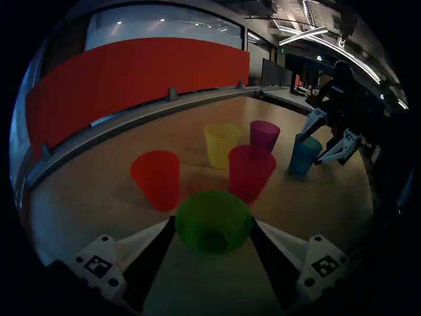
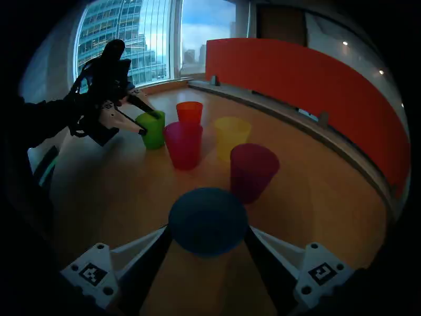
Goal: Pour water
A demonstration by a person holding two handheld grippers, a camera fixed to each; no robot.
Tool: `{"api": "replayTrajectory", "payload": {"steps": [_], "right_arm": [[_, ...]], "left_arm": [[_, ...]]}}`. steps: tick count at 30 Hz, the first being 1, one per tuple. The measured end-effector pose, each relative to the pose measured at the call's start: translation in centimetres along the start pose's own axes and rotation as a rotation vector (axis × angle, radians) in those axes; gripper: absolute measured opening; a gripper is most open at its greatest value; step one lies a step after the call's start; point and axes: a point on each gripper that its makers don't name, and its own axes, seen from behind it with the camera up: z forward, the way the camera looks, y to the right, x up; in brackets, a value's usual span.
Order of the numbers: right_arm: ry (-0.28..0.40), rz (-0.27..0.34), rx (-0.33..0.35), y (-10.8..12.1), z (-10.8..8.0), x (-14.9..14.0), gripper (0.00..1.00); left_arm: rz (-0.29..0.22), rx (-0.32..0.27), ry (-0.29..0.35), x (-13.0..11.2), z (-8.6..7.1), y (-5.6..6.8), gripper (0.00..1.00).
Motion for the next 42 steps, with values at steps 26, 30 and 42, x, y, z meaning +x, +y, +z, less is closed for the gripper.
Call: {"api": "replayTrajectory", "payload": {"steps": [26,30,42], "right_arm": [[0.040,0.012,0.006,-0.1,1.0,0.8,0.92],[0.053,0.011,0.003,-0.2,1.0,0.9,0.91],[0.094,0.014,-0.006,-0.5,-0.1,1.8,0.91]], "left_arm": [[0.004,0.006,-0.004,0.4,0.6,0.1,0.89],[0.006,0.004,-0.001,0.5,0.7,0.4,0.89],[0.014,-0.013,0.027,1.7,-0.1,1.5,0.89]]}}
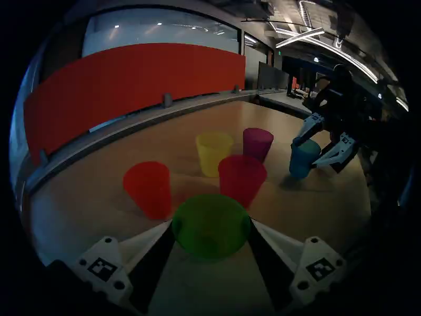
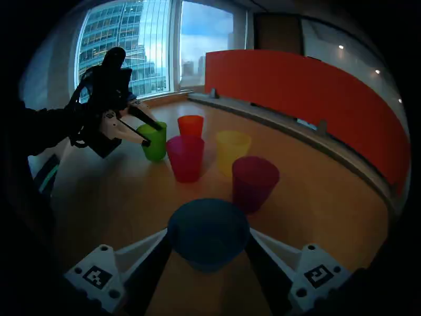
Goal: Pour water
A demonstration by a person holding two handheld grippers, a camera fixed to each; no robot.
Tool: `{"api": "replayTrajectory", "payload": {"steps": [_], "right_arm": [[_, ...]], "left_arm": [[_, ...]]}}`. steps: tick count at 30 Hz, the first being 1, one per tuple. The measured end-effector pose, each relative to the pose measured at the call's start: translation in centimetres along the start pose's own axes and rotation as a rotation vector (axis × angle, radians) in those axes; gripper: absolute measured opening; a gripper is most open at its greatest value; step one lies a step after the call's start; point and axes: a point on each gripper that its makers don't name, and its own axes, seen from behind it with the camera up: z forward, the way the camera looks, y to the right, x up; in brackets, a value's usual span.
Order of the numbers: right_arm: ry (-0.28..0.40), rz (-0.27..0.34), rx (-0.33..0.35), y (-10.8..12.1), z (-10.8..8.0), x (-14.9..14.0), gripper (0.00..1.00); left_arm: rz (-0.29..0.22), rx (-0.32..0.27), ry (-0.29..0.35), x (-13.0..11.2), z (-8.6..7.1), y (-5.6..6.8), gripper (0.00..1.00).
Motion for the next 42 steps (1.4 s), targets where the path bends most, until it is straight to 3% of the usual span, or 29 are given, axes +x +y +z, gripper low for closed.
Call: {"api": "replayTrajectory", "payload": {"steps": [12,25,42], "right_arm": [[0.114,0.027,-0.032,0.2,-2.3,4.2,0.91],[0.231,0.017,-0.051,-0.2,-4.6,9.1,0.91],[0.335,0.000,-0.046,-1.0,-6.2,13.8,0.91]], "left_arm": [[0.004,0.008,0.081,3.0,-2.6,1.1,0.89],[0.028,0.002,0.205,7.7,-5.7,3.5,0.89],[0.016,-0.018,0.349,11.8,-8.2,5.7,0.89]]}}
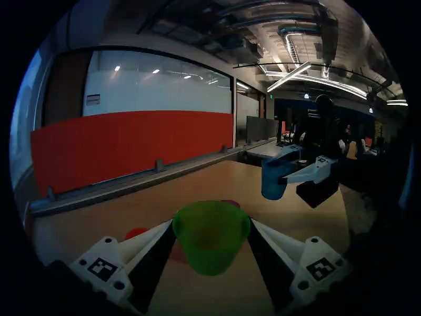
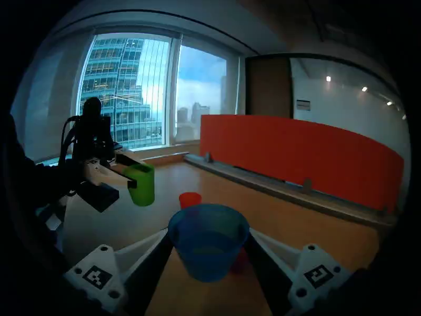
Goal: Pour water
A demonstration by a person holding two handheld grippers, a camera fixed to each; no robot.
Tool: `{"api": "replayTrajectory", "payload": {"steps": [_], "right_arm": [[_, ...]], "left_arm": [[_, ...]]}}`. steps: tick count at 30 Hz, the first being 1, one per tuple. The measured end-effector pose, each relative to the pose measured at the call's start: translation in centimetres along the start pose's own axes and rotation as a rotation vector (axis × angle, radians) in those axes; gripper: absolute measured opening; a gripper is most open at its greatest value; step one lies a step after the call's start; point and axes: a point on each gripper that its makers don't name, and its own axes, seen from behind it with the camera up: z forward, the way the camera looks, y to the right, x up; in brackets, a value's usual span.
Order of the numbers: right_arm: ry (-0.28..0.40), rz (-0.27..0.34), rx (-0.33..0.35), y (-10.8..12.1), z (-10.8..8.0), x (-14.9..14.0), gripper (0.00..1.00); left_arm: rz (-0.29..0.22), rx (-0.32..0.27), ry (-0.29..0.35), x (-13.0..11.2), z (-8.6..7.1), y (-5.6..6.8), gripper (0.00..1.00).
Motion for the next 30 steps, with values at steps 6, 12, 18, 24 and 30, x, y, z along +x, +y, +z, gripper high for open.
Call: {"api": "replayTrajectory", "payload": {"steps": [6,12,18,24,30], "right_arm": [[0.016,-0.006,-0.003,0.1,0.1,0.8,0.91],[0.032,-0.011,0.001,0.0,0.2,1.8,0.91],[0.048,-0.020,0.002,-0.1,0.3,2.6,0.91],[0.070,-0.032,0.005,-0.3,0.5,4.0,0.91],[0.090,-0.062,0.011,-0.6,0.9,5.7,0.91]], "left_arm": [[0.004,-0.007,0.022,0.6,-0.3,0.4,0.89],[0.010,-0.018,0.036,1.0,-0.3,1.1,0.89],[0.016,-0.029,0.045,1.2,-0.3,1.9,0.89],[0.017,-0.043,0.045,1.0,-0.1,2.8,0.89],[0.015,-0.055,0.051,1.2,0.0,3.6,0.89]]}}
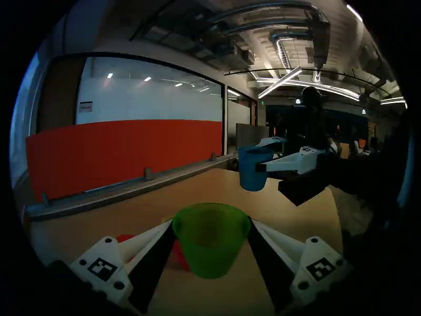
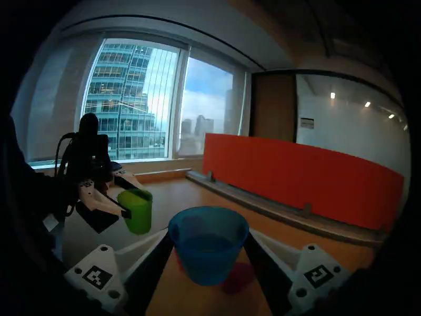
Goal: Pour water
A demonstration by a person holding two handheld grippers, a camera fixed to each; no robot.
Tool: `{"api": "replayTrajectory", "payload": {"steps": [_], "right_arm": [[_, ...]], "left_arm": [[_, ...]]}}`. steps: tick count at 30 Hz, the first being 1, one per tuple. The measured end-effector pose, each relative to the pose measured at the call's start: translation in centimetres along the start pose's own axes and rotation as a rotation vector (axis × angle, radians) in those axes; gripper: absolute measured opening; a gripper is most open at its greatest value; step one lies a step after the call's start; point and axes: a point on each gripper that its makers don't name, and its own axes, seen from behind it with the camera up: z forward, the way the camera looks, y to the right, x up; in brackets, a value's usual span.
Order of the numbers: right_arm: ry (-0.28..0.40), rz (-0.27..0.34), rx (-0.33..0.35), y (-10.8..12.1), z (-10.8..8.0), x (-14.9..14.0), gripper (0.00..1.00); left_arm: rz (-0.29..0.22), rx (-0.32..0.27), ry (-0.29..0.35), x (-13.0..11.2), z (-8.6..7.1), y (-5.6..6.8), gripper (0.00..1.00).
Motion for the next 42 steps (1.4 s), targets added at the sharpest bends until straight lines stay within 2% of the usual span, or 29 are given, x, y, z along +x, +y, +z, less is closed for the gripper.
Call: {"api": "replayTrajectory", "payload": {"steps": [15,33,42], "right_arm": [[0.034,-0.114,0.008,-0.7,1.5,4.1,0.91],[0.052,-0.286,0.001,-1.0,2.5,7.6,0.91],[0.059,-0.394,-0.003,-1.0,2.9,9.2,0.91]], "left_arm": [[0.003,-0.024,0.011,0.5,0.2,1.8,0.89],[0.008,-0.055,0.018,1.1,0.5,3.9,0.89],[0.016,-0.058,0.023,1.4,0.8,4.5,0.89]]}}
